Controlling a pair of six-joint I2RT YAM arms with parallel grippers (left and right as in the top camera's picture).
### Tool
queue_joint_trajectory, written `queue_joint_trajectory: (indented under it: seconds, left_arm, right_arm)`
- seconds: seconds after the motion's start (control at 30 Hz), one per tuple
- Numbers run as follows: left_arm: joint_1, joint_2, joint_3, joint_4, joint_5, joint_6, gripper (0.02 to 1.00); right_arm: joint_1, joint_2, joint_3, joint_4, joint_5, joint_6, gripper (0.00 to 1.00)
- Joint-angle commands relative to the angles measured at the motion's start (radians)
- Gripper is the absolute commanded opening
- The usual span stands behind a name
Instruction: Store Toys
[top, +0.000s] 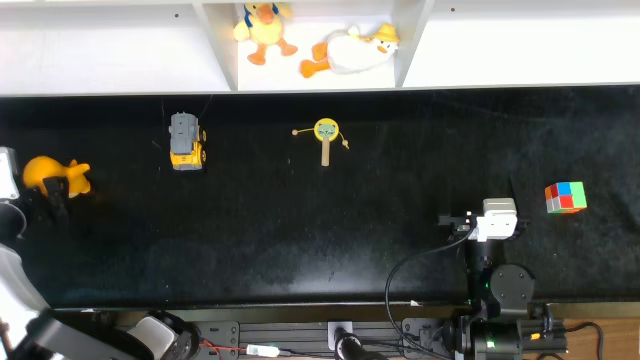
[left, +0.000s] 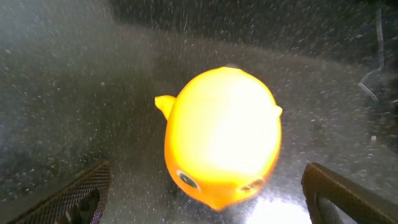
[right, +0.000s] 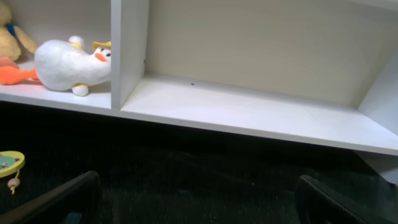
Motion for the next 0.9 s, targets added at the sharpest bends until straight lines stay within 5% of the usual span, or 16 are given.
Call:
queue_joint_trajectory:
  seconds: [0.03,0.47,0.7,0.9]
  left_arm:
    - [-0.004,0.075,0.026,0.03,0.003,0.022,0.998]
    - [-0.016,0.116,0.026,0.129,0.069,0.022,0.814]
    - [-0.017,0.116,0.026,0.132,0.112,0.021,0.349]
    - [-0.021,0.108,0.026,0.104,0.127,0.013,0.161]
  right_arm:
    - [0.005,-0.006,-0.013,0.005,0.003,-0.003,0.993]
    - [0.005,-0.006,-0.013,0.005,0.003,-0.003,0.996]
    - [0.005,-0.006,-0.013,0.005,0.003,-0.003,0.996]
    - [0.005,-0.006,-0.013,0.005,0.003,-0.003,0.996]
